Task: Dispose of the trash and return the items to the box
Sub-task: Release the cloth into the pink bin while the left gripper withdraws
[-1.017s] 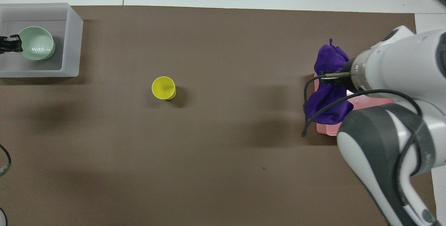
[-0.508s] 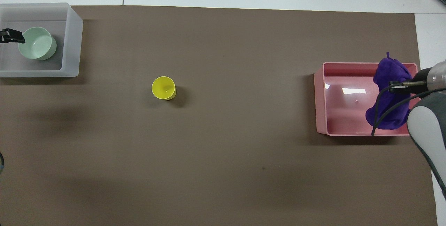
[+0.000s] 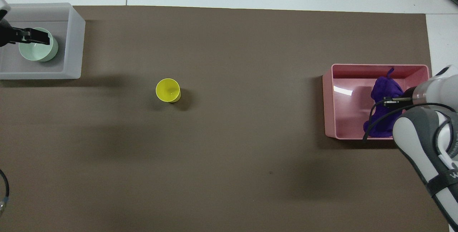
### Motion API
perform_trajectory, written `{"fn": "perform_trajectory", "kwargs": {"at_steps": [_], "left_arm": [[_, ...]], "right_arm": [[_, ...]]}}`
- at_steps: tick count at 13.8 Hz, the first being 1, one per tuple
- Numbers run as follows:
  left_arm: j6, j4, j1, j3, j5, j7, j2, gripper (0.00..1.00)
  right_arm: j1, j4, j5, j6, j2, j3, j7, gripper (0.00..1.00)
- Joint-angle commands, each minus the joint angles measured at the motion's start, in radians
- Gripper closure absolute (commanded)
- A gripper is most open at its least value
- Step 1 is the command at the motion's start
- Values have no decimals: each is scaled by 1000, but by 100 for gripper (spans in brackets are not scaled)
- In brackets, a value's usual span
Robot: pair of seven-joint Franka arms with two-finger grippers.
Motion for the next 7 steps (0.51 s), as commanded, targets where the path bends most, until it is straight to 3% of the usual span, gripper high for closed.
{"fn": "perform_trajectory", "kwargs": {"at_steps": [1, 3, 4, 5, 7], "left_arm": [[28, -199, -100, 14, 9, -63, -127, 0], [69, -242, -179, 14, 9, -132, -138, 0], [86, -281, -215, 14, 9, -165, -149, 0], [109, -317, -255, 14, 9, -201, -166, 0], [167, -382, -319, 14, 9, -263, -183, 0]], "right_arm": [[23, -46, 5, 112, 26, 5, 49, 100], [52, -49, 5, 133, 48, 5, 112, 97], [73, -48, 5, 146, 49, 5, 143, 54], [81, -45, 5, 143, 51, 4, 143, 1], [78, -37, 3, 138, 45, 2, 120, 0]]}}
